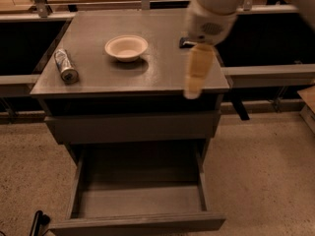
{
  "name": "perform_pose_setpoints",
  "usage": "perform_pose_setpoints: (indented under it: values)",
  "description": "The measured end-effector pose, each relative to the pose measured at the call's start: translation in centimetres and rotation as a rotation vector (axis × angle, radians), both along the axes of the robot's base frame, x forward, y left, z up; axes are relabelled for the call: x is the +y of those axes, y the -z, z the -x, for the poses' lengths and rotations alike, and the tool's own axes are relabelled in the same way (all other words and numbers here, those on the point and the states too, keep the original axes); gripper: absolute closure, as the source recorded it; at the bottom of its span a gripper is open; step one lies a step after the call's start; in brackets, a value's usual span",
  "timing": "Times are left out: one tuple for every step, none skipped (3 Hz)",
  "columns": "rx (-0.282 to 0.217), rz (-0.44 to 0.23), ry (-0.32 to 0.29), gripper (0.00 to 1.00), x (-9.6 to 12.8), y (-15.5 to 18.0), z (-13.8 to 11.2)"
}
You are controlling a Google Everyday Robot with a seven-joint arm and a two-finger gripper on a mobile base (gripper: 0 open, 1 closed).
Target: Place redbull can into middle drawer
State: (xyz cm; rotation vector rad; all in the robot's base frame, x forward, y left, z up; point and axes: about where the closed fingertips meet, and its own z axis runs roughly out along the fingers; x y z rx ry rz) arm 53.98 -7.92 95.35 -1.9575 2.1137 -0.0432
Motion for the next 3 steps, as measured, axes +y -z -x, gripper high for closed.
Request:
perform_pose_setpoints:
  values:
    - [0.055, -0.015, -0.030, 0.00, 6.7, 3.8, -4.0]
    - [0.051, -0.021, -0.039, 0.00, 7.8, 4.2, -4.6]
    - [0.049, -0.023, -0.037, 0.00, 9.0, 4.5, -5.1]
